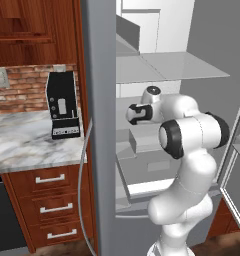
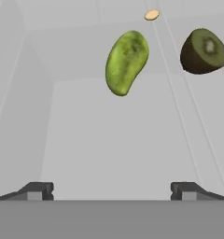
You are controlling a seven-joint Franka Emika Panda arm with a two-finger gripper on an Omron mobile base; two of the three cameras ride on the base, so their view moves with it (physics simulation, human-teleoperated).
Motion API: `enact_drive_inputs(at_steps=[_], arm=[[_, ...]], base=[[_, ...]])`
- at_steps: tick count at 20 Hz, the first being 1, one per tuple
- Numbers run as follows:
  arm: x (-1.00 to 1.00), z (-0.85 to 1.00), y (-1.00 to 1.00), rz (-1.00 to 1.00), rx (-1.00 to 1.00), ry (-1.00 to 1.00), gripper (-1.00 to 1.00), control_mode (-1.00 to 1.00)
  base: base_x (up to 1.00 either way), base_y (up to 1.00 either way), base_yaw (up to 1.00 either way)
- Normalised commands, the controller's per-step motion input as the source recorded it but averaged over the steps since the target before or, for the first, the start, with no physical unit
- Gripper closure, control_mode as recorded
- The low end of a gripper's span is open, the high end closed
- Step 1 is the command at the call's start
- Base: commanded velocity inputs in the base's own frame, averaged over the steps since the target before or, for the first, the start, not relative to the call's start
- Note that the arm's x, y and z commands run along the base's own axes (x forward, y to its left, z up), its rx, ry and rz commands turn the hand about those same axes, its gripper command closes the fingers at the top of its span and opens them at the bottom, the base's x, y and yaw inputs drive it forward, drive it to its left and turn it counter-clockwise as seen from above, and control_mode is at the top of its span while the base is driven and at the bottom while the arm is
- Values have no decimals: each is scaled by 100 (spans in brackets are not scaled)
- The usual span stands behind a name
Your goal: Pick the kiwi and mango from the fridge and place them on the plate next to the blender to make a fruit smoothie.
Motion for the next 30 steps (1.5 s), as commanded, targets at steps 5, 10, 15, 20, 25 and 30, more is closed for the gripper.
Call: enact_drive_inputs(at_steps=[5,10,15,20,25,30], arm=[[31,-24,-5,0,0,0,-100,-100],[24,-21,-6,0,0,0,-100,-100],[26,-12,-16,0,0,0,-100,-100],[34,-5,-12,-1,0,0,-100,-100],[39,-1,-4,-2,0,0,-100,-100],[36,-9,0,-2,0,0,-100,-100]], base=[[0,0,0],[0,0,0],[0,0,0],[0,0,0],[0,0,0],[0,0,0]])
